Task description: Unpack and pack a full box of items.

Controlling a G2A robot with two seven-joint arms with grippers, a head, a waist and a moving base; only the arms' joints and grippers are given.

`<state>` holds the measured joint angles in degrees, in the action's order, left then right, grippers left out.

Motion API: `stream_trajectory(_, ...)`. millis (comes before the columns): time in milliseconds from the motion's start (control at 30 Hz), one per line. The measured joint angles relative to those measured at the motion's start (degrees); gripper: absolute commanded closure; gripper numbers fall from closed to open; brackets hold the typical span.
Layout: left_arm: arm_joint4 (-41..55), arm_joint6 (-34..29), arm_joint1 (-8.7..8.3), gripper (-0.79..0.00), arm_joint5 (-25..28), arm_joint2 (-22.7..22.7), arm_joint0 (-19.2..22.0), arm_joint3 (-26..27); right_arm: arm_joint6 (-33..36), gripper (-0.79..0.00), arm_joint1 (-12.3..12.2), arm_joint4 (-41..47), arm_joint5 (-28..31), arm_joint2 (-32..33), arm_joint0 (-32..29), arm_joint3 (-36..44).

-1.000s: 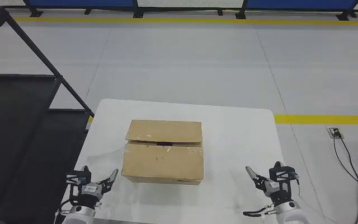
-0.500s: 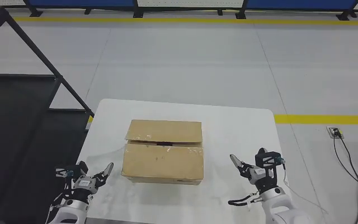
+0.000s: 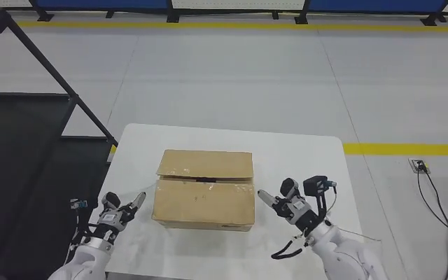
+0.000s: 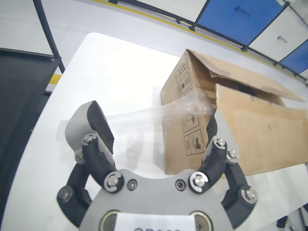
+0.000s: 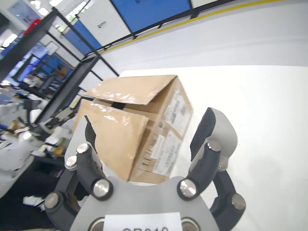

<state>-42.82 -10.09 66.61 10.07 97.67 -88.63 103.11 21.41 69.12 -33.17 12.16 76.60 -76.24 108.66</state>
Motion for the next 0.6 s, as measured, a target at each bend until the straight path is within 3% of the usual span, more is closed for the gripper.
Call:
stream_trajectory(100,5.2,-2.8,-0.07,-0.785,1.8,0.6,1.2,-0.8,7.7,-0.785,0.0,13.6,2.4,0.1,3.8,-4.1)
stream_trajectory(200,4.9,-3.2,-0.11,-0.785,1.8,0.7,0.7,-0.3,14.4,-0.785,0.0,21.1,2.9,0.0,5.2,-5.4)
stream_trajectory(467,4.7,-3.1,-0.10,-0.785,1.7,0.6,0.7,-0.3,11.7,-0.785,0.0,18.5,2.9,0.0,5.0,-5.3)
stream_trajectory(600,7.9,-4.7,0.09,-0.785,-0.1,-0.5,3.0,-0.7,11.2,-0.785,0.3,22.6,5.2,-1.1,6.8,-9.1)
